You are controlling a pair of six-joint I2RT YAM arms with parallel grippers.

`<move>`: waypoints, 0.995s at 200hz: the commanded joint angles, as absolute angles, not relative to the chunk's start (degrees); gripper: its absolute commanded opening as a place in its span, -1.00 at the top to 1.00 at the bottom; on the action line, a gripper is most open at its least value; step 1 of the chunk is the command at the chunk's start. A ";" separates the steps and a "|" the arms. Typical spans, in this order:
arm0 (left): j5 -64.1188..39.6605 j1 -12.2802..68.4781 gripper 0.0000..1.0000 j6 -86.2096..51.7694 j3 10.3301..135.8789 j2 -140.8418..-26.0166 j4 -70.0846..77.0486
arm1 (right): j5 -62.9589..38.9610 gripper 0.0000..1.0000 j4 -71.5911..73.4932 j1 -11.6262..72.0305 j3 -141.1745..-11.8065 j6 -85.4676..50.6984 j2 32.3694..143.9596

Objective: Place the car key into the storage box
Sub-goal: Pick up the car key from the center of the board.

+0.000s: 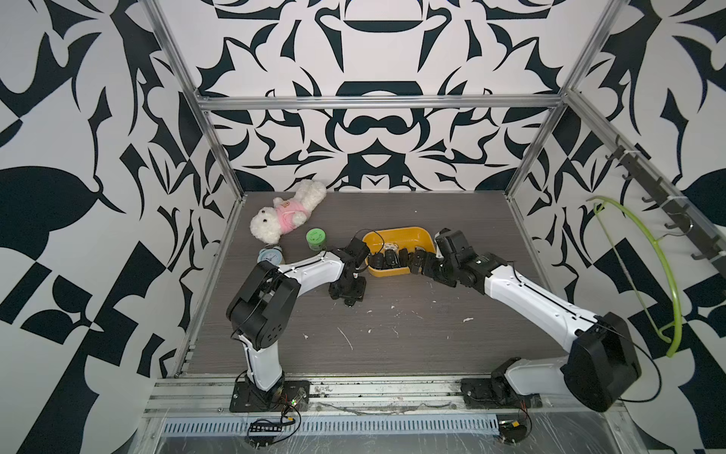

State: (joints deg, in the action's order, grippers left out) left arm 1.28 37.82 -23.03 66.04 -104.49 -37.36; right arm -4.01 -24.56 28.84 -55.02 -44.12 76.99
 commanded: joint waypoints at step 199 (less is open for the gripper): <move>3.21 36.74 1.00 -26.72 70.17 -96.94 -44.41 | -2.11 -1.00 -24.41 28.67 -54.80 -45.04 76.29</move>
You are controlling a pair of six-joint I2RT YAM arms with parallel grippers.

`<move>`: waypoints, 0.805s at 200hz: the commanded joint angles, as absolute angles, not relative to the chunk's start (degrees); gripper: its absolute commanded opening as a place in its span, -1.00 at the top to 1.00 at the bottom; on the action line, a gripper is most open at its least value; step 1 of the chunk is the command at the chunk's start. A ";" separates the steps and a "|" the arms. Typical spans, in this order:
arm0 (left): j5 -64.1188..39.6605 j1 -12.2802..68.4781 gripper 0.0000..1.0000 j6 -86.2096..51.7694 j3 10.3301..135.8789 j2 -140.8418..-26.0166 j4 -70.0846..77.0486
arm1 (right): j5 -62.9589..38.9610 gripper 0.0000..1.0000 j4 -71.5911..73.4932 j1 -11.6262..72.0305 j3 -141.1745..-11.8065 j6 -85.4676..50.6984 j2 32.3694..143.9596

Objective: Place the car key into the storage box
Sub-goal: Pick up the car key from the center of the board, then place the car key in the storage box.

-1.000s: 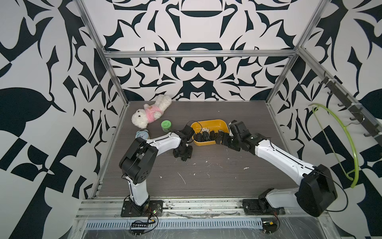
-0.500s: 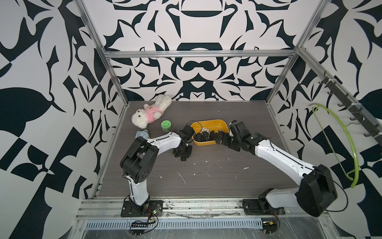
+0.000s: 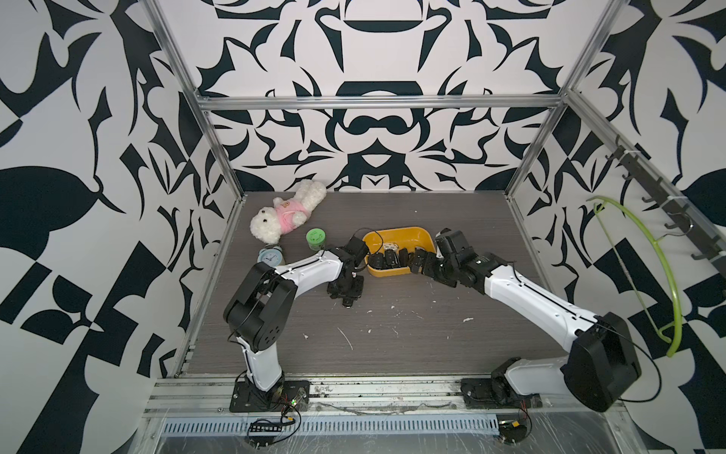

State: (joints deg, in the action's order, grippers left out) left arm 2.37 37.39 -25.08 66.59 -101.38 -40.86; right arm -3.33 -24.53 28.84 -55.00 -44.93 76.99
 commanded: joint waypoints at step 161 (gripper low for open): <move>-2.99 40.30 1.00 -41.76 94.56 -107.79 -28.29 | 2.37 -1.00 -25.83 28.63 -53.14 -44.13 70.35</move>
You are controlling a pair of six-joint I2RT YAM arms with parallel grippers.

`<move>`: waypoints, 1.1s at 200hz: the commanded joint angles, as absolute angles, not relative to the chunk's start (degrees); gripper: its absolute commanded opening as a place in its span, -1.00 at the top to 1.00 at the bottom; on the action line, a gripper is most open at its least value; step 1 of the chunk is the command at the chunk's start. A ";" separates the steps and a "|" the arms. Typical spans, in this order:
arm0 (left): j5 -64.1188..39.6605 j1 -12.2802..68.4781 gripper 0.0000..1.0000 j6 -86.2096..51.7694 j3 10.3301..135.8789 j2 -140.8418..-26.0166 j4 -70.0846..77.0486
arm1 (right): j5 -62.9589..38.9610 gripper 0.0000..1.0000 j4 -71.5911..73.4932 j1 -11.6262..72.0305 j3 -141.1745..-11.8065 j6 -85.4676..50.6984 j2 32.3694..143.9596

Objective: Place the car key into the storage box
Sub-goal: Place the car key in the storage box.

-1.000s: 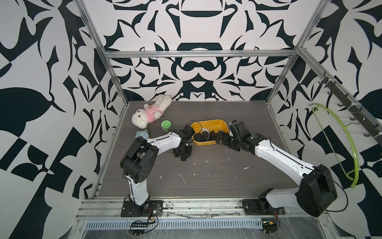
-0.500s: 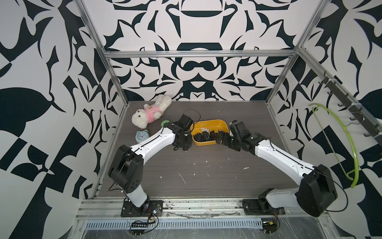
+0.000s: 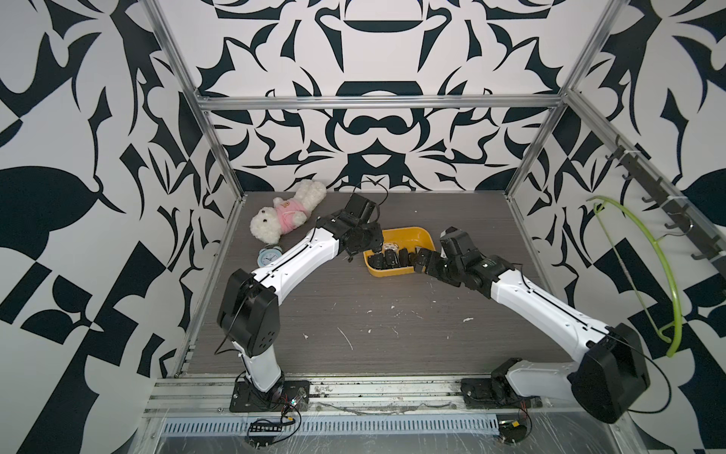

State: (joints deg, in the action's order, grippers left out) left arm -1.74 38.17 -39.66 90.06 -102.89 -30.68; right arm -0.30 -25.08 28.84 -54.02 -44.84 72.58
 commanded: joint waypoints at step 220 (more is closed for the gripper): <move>7.43 44.56 0.43 -47.55 109.33 -130.96 -35.80 | 8.09 -1.00 -27.06 28.65 -49.31 -42.46 64.81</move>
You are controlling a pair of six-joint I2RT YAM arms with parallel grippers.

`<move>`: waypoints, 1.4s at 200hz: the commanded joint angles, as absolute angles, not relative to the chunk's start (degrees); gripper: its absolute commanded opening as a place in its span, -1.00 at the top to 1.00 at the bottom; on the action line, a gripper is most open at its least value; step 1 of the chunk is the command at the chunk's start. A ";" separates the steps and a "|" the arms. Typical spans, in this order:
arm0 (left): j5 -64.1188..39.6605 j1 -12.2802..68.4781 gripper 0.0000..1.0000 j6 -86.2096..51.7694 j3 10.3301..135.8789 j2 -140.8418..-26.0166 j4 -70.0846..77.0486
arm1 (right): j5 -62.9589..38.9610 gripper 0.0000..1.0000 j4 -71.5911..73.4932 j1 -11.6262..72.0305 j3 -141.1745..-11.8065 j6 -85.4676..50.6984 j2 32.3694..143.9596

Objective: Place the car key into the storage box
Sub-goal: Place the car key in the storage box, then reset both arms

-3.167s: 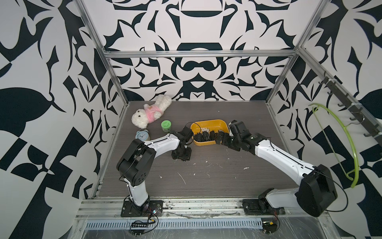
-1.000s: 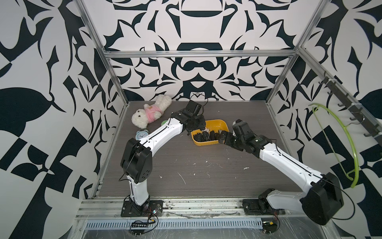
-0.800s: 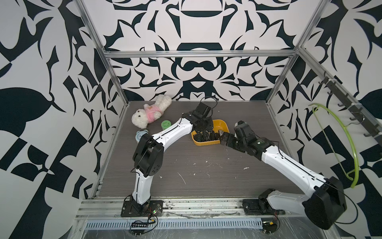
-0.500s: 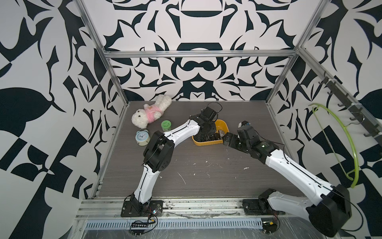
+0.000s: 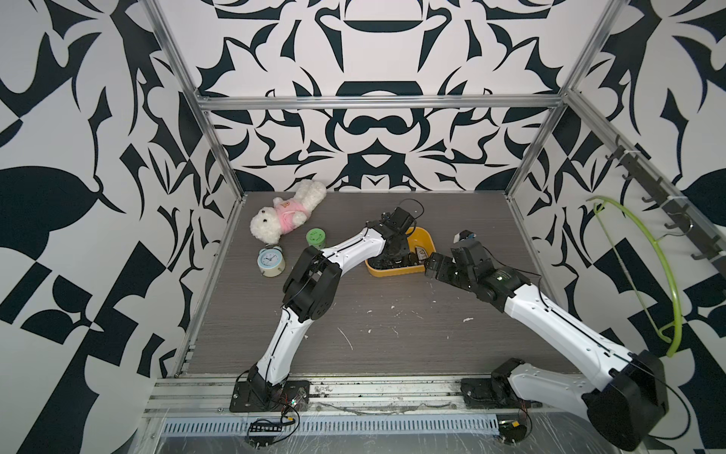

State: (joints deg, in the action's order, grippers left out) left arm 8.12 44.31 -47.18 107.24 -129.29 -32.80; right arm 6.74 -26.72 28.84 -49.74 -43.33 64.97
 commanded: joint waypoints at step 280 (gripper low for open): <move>14.85 5.98 -0.99 -14.79 46.51 -69.21 -11.03 | 31.98 -1.00 37.00 10.81 -26.28 -0.23 80.96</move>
State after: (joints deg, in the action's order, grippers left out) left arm 16.86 10.74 -19.27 54.13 -69.76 -21.87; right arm 29.87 15.05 10.90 -28.05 -6.90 77.80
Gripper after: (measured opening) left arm 0.992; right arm 0.997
